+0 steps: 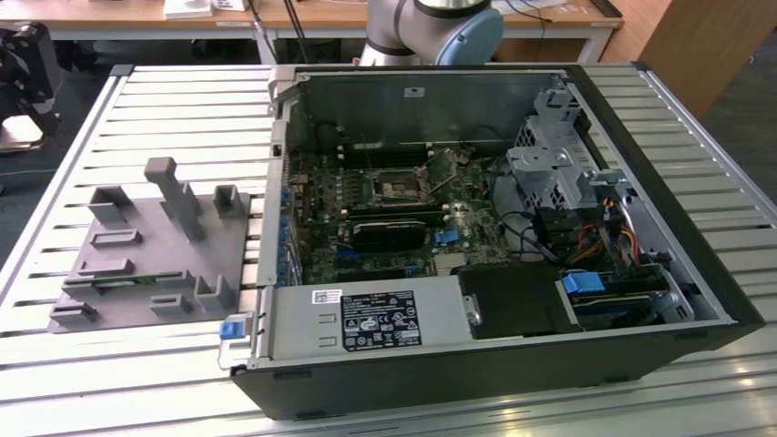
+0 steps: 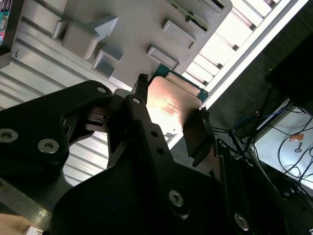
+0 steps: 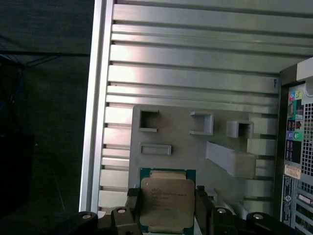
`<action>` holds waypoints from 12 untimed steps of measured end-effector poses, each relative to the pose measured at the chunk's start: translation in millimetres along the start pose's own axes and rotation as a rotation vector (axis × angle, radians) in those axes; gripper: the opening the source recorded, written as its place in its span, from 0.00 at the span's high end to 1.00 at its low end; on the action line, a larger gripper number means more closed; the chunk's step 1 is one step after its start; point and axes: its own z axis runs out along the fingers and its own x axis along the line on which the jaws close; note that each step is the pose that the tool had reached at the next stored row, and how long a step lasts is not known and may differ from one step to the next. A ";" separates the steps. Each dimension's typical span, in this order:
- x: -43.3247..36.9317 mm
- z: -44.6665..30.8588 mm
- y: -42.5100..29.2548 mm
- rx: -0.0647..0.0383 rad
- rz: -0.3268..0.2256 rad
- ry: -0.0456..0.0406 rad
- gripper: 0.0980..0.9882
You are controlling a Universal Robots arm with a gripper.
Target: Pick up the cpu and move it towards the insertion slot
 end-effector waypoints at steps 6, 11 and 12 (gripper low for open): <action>0.0 -11.1 0.6 0.000 0.000 0.0001 0.50; -1.1 -13.4 0.7 0.000 0.000 0.0000 0.50; -1.6 -13.5 0.7 0.000 0.000 0.0000 0.50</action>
